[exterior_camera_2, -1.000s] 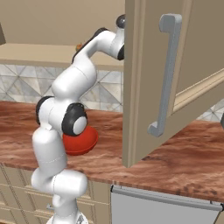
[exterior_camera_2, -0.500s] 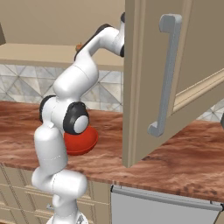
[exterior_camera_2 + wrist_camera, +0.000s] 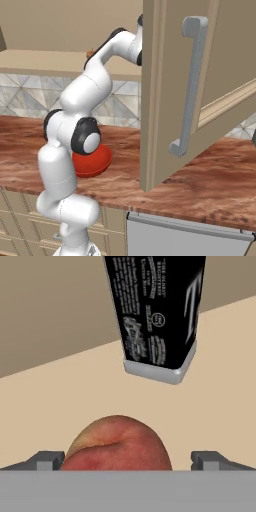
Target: Open the cabinet. Pick the apple and peach from the cabinet and place them into the bowl. Then close the cabinet.
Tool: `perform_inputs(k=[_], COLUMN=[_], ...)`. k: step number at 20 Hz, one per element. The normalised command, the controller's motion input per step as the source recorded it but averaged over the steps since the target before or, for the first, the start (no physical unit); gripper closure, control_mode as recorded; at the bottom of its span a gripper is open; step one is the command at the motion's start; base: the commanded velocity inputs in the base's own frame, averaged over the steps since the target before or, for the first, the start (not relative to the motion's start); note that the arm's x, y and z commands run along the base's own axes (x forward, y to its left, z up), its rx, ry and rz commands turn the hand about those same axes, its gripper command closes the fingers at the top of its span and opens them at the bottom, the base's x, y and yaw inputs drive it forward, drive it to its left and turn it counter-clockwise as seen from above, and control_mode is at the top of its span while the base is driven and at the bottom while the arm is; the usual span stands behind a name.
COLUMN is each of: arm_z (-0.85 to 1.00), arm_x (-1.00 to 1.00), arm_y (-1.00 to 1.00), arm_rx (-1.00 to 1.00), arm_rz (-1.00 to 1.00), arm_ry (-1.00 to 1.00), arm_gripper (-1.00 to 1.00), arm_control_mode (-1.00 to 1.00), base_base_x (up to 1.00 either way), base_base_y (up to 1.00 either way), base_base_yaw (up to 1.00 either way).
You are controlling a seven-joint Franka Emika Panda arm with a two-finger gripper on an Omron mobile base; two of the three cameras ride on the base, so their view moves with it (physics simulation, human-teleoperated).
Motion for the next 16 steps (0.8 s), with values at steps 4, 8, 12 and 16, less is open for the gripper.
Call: perform_inputs(k=[4,8,12,16], arm_z=[-0.13,0.0,0.13,0.46], arm_x=[0.01,0.0,-0.27,-0.74], arm_y=[0.01,0.0,0.05,0.29], arm_rx=[0.0,0.0,0.0,0.0], arm_rz=[0.0,0.0,0.0,0.04], arm_ry=[0.0,-0.03,-0.19,-0.24], arm_gripper=[1.0,1.0,1.0,1.0], arm_control_mode=[-1.0,-1.0,-1.0,-1.0], base_base_x=[0.0,0.0,0.0,0.0], base_base_y=[0.0,0.0,0.0,0.0], base_base_yaw=[0.0,0.0,0.0,0.0])
